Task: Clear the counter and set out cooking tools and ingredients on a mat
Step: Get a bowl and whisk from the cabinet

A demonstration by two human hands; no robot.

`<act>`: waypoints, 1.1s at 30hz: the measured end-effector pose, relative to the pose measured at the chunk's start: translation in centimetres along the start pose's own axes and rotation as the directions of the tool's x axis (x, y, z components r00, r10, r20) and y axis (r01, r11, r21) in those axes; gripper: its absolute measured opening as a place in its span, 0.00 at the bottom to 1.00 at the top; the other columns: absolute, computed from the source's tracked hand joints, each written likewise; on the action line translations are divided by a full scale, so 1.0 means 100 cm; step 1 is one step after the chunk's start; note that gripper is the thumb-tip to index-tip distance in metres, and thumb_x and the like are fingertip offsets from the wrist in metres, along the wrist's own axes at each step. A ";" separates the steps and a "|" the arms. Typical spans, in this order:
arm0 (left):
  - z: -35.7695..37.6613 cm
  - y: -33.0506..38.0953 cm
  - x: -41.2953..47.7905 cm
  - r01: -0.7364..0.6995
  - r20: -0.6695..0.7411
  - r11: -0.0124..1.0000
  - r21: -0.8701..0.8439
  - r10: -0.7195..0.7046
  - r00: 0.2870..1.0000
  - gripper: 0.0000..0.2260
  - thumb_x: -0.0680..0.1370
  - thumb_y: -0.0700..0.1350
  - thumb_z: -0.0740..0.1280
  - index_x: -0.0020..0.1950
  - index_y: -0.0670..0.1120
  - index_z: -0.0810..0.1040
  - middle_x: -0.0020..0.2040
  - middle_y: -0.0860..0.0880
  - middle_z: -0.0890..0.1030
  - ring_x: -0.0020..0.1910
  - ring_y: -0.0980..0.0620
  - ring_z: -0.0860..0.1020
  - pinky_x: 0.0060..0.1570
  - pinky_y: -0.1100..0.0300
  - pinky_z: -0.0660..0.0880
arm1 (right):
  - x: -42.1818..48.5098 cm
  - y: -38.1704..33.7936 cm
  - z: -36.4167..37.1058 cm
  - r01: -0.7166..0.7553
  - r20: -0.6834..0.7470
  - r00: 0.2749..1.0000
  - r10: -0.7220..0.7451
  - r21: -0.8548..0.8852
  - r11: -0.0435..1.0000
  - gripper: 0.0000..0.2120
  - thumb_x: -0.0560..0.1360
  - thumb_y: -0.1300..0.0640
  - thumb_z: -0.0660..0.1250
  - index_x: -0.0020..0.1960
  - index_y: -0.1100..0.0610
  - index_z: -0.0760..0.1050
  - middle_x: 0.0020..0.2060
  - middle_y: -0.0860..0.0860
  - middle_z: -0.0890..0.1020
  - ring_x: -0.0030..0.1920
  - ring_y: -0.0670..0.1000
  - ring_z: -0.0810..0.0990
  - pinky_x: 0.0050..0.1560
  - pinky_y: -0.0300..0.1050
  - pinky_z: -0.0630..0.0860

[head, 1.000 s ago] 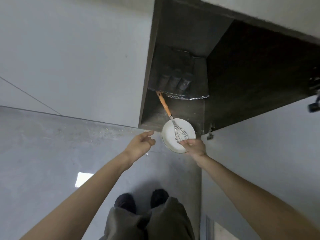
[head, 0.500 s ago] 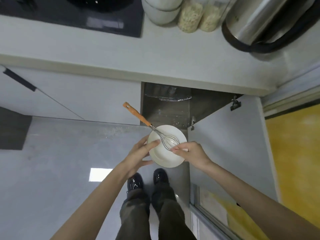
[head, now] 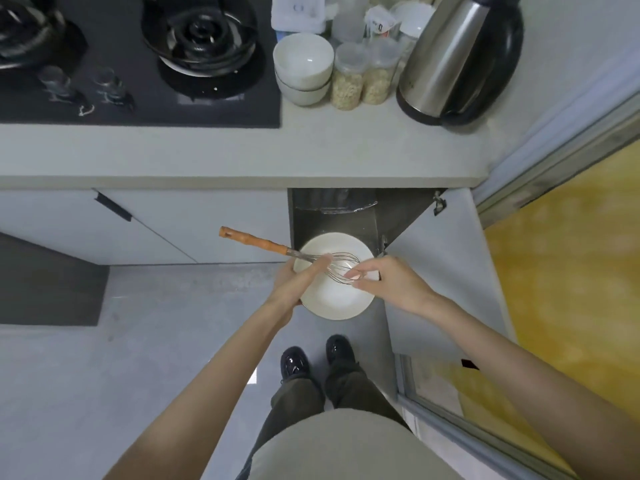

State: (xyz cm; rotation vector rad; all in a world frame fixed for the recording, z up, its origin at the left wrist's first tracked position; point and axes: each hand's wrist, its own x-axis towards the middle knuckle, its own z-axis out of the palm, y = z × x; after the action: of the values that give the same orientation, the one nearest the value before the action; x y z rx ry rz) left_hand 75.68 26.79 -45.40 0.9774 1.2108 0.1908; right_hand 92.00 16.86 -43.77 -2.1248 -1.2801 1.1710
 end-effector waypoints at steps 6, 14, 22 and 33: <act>0.008 0.016 -0.016 -0.037 -0.048 0.998 0.041 0.039 0.998 0.19 0.72 0.54 0.72 0.59 0.49 0.76 0.55 0.48 0.81 0.54 0.47 0.79 0.47 0.53 0.78 | -0.032 -0.011 -0.010 0.030 -0.066 0.997 -0.027 0.048 0.998 0.16 0.75 0.56 0.68 0.62 0.47 0.77 0.57 0.43 0.81 0.55 0.47 0.80 0.53 0.35 0.72; 0.025 0.022 -0.035 -0.048 -0.093 0.997 0.054 0.053 0.994 0.15 0.73 0.52 0.72 0.54 0.50 0.73 0.46 0.53 0.79 0.47 0.51 0.77 0.39 0.57 0.76 | -0.073 0.001 -0.040 0.083 -0.302 0.953 -0.010 0.230 0.970 0.15 0.77 0.58 0.65 0.60 0.41 0.75 0.55 0.41 0.80 0.52 0.40 0.79 0.49 0.28 0.73; 0.057 -0.002 -0.055 -0.023 -0.124 0.999 0.043 0.029 0.992 0.23 0.70 0.55 0.74 0.59 0.48 0.75 0.53 0.50 0.81 0.50 0.50 0.80 0.42 0.55 0.79 | -0.115 0.104 -0.041 -0.277 -0.339 0.875 0.347 0.236 0.931 0.21 0.79 0.59 0.62 0.71 0.56 0.66 0.70 0.50 0.68 0.69 0.53 0.68 0.64 0.43 0.67; 0.100 -0.025 -0.091 -0.026 -0.121 0.997 0.076 0.035 0.992 0.20 0.71 0.54 0.74 0.59 0.48 0.74 0.51 0.50 0.80 0.48 0.50 0.79 0.38 0.57 0.78 | -0.152 0.171 -0.025 -0.463 -0.349 0.790 0.503 0.199 0.864 0.31 0.75 0.56 0.65 0.75 0.54 0.57 0.70 0.53 0.69 0.66 0.57 0.72 0.58 0.47 0.72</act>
State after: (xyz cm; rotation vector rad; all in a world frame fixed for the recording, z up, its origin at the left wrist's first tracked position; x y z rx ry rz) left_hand 79.70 14.49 -40.68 1.0614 1.3235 0.2339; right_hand 99.58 -4.61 -47.09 -2.5226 -0.4930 0.8863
